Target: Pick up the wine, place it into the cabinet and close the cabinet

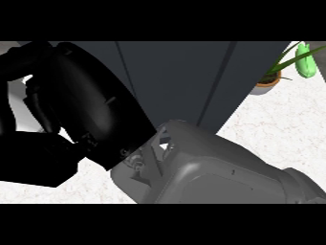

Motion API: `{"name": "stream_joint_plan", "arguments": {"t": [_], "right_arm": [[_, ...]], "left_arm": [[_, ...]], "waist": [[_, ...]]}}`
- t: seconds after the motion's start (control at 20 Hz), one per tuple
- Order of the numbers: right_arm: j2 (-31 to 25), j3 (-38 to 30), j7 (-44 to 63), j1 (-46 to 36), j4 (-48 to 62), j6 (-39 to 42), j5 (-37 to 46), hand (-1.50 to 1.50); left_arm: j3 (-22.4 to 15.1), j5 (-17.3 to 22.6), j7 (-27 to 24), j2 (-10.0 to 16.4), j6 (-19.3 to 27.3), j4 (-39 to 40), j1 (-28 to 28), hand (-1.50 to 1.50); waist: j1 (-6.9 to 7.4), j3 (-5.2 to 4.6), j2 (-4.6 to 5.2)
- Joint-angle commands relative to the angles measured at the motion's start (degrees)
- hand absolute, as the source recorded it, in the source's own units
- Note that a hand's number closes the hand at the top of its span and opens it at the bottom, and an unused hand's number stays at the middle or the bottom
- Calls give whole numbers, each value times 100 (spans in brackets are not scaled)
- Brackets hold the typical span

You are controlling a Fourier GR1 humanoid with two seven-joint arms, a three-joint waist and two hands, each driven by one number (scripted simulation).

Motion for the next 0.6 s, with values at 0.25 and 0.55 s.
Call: {"name": "stream_joint_plan", "arguments": {"t": [0.25,0.55], "right_arm": [[16,-871,-1235,-61,1796,873,-181,150],[-73,-1343,-1855,-249,2747,1214,-182,150]], "left_arm": [[118,-269,252,-216,43,40,-151,-150],[57,-452,154,-414,-116,100,-63,-150]], "waist": [[-69,7,-1],[-25,4,8]]}}
